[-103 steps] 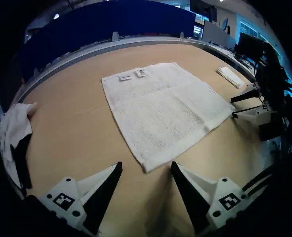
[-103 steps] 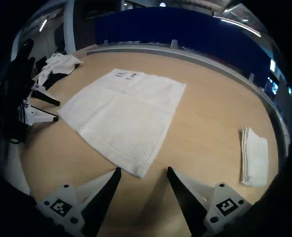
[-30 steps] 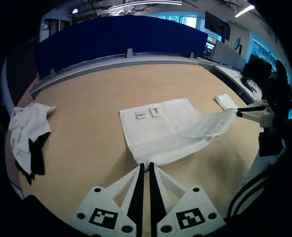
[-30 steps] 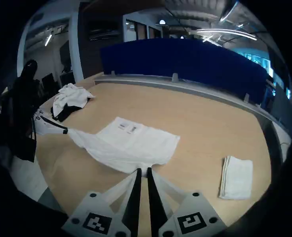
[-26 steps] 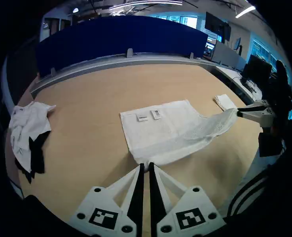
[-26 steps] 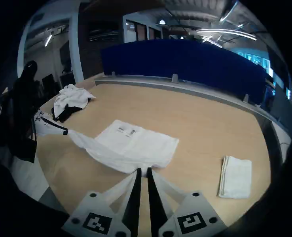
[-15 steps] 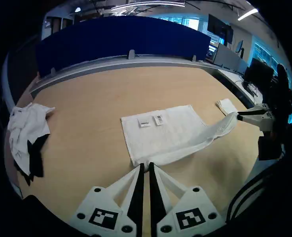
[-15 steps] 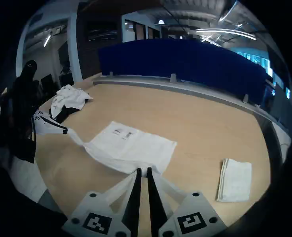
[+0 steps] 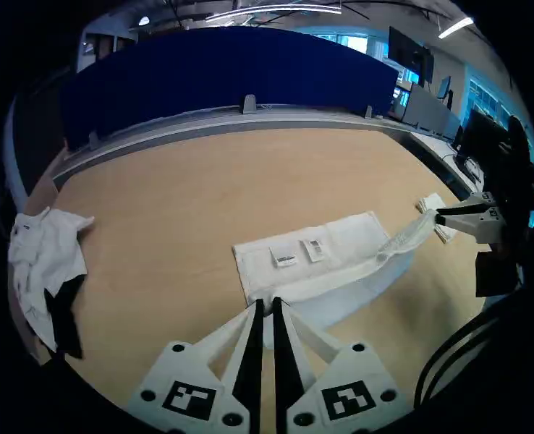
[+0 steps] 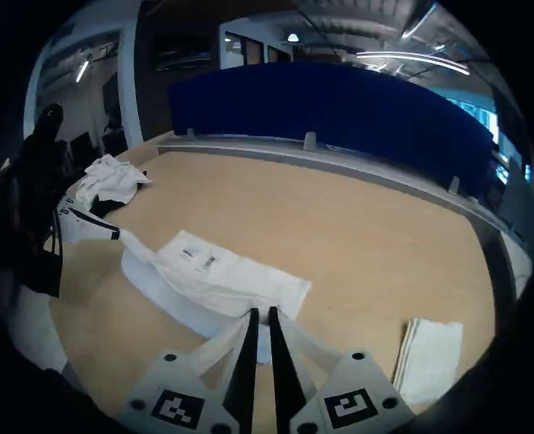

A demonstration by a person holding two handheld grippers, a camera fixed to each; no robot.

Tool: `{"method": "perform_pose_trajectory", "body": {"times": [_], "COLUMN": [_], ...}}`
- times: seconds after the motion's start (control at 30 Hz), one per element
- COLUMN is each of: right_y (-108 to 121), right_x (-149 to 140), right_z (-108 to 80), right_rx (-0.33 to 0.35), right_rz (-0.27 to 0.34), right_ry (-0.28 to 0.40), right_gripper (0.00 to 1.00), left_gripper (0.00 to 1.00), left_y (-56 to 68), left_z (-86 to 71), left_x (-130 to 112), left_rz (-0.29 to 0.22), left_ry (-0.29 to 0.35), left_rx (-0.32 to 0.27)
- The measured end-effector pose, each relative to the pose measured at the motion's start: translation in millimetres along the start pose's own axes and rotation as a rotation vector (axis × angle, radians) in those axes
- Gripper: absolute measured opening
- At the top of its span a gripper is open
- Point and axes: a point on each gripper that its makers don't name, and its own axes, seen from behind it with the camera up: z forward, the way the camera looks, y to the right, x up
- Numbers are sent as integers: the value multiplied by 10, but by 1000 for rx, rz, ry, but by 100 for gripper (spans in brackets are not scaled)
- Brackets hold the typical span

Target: Fold towel

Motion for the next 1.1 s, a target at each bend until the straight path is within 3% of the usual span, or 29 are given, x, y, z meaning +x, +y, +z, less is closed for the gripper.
{"method": "perform_pose_trajectory", "body": {"times": [0.2,0.7,1.1], "right_y": [84,161,296], "right_x": [-3,-45,-248], "right_z": [188,376,745], "right_rx": [0,-9,-35], "right_rz": [4,17,38], "right_ry": [-20,-42,-103], "right_gripper": [11,11,12], "left_gripper": [9,9,10], "left_y": [-90,-153,-194], "left_z": [209,410,815], "left_x": [85,93,-42], "left_rz": [29,48,67], "left_ry": [-1,-5,-44], "left_rx": [4,-5,-10]}}
